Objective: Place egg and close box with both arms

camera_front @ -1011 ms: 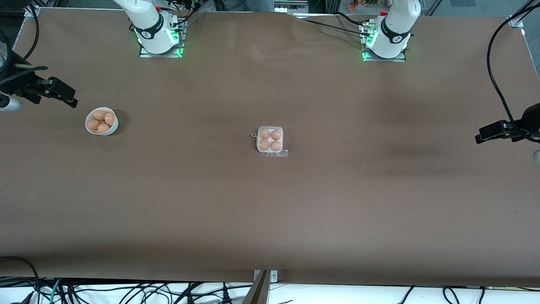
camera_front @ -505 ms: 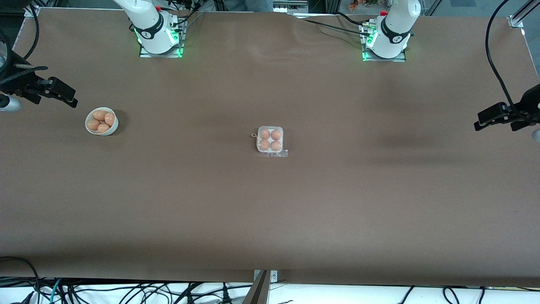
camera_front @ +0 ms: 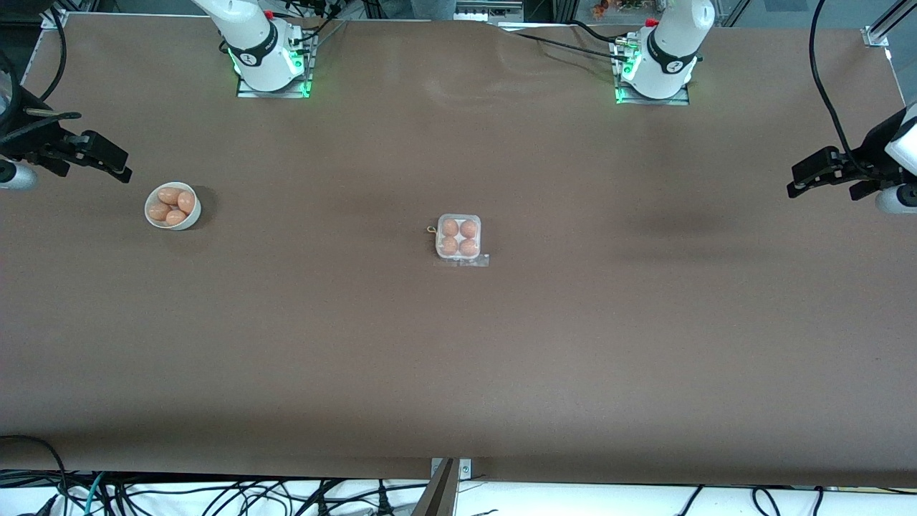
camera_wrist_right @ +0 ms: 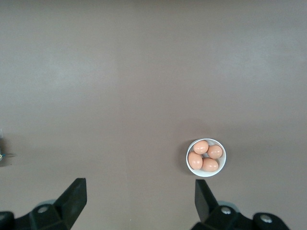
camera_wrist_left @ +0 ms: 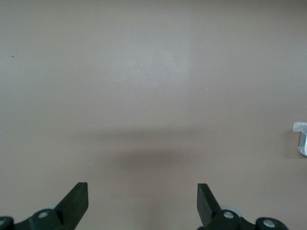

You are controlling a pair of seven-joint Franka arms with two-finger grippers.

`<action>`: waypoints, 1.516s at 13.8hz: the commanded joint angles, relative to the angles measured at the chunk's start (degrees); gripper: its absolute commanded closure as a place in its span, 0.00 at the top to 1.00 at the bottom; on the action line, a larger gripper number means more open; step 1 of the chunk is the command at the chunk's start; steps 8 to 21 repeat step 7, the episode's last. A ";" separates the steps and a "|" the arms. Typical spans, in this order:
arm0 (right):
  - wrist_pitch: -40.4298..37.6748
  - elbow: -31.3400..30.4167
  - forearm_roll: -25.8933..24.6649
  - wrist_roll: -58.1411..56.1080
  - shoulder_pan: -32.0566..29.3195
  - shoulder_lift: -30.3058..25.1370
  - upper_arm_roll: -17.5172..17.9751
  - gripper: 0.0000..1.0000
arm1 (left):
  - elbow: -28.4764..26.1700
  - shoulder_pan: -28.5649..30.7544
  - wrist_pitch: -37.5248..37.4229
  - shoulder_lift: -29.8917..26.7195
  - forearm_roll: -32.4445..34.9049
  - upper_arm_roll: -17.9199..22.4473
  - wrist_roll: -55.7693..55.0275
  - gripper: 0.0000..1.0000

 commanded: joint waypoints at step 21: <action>-0.93 1.12 0.16 0.16 -0.53 0.25 0.27 1.00 | -1.76 -0.15 -1.64 -2.31 0.15 0.16 -0.11 1.00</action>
